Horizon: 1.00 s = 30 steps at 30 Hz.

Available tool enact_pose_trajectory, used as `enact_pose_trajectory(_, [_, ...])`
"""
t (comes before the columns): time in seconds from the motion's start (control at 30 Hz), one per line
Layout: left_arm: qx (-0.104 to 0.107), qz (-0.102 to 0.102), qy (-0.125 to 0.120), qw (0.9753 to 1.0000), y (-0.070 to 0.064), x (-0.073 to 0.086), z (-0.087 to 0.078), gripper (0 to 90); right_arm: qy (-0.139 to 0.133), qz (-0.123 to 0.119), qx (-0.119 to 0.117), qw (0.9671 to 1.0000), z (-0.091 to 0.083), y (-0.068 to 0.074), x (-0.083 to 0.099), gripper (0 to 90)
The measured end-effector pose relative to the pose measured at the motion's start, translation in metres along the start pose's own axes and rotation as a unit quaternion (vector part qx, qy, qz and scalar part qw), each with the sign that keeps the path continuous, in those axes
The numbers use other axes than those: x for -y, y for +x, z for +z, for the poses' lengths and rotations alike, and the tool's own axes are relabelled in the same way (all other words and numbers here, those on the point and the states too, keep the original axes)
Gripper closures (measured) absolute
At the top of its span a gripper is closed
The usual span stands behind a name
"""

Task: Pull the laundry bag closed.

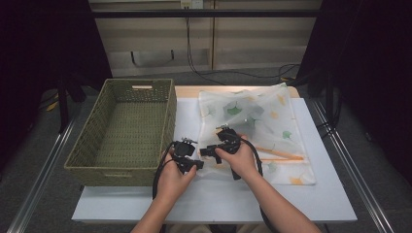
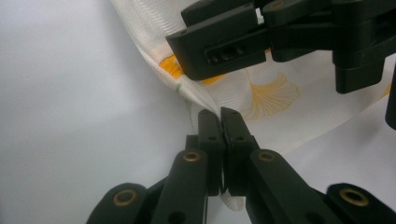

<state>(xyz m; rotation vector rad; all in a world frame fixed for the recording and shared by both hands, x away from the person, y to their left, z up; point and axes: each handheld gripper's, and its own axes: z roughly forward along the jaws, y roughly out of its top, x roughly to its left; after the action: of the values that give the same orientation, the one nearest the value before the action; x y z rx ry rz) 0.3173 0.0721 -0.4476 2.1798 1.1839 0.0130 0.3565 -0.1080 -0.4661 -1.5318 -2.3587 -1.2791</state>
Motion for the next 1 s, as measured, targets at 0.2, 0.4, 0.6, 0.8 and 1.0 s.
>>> enact_pose_trajectory(0.2, [-0.002, 0.001, 0.0, 1.0, 0.0, 0.0, 0.0, 88.1, 0.006, 0.024, -0.015, 0.9996, 0.002, -0.005, 0.003, 54.7])
enact_pose_trajectory(0.4, [-0.004, 0.0, -0.001, 1.0, 0.0, 0.0, 0.0, 88.1, 0.014, 0.029, -0.034, 0.9989, 0.004, -0.005, 0.003, 66.0])
enact_pose_trajectory(0.6, [-0.002, 0.0, -0.001, 1.0, 0.0, 0.0, 0.0, 88.1, 0.019, 0.016, -0.034, 0.9991, 0.001, -0.001, 0.001, 70.4])
enact_pose_trajectory(0.8, [-0.003, 0.001, -0.001, 1.0, 0.001, 0.0, -0.001, 88.1, 0.033, 0.005, -0.038, 0.9987, -0.002, 0.004, 0.001, 77.9])
enact_pose_trajectory(1.0, [-0.003, 0.001, -0.001, 1.0, 0.001, 0.0, 0.0, 88.1, 0.034, -0.017, -0.031, 0.9988, -0.002, 0.004, 0.001, 85.5])
